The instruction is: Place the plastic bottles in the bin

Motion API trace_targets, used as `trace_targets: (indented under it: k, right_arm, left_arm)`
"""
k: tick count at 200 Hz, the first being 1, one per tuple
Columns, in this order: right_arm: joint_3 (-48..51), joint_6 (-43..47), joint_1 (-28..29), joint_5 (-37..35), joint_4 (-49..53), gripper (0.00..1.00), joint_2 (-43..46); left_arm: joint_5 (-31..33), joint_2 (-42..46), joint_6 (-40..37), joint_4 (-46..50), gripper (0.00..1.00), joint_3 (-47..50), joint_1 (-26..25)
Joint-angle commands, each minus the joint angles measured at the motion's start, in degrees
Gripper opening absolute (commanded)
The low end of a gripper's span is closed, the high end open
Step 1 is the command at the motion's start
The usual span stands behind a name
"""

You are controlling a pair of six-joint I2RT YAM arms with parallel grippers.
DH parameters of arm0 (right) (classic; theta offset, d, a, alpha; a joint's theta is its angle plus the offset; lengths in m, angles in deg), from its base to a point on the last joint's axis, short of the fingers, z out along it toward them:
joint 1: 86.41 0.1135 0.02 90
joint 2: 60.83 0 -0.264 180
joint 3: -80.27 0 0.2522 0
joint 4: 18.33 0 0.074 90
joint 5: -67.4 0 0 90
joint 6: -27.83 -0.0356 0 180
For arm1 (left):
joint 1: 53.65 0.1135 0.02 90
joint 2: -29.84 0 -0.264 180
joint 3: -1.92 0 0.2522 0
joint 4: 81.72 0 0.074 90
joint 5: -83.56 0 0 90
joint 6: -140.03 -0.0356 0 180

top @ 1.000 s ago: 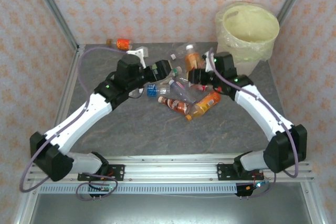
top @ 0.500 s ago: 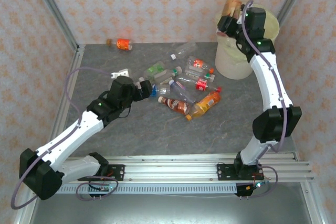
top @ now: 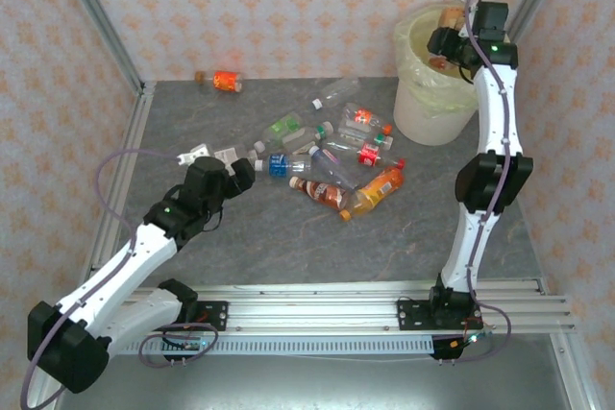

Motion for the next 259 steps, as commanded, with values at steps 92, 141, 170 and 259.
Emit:
trace_targets:
  k: [92, 141, 170, 259]
  right_arm:
    - [-3.3, -1.2, 0.5, 10.3, 3.0, 0.89, -1.2]
    - [-2.0, -3.4, 0.5, 8.2, 3.6, 0.92, 2.9]
    - [3.8, -3.1, 0.5, 7.3, 1.4, 0.96, 9.2]
    - [46.1, -10.6, 0.7, 10.7, -21.2, 0.99, 42.6]
  left_arm:
    - [2.2, 2.1, -0.2, 4.3, 1.00, 1.4, 2.4]
    - [2.2, 0.3, 0.8, 5.3, 1.00, 0.4, 3.5]
    - [2.4, -2.3, 3.5, 5.9, 1.00, -1.0, 4.4]
    - [5.0, -12.9, 24.5, 5.5, 1.00, -5.8, 7.4]
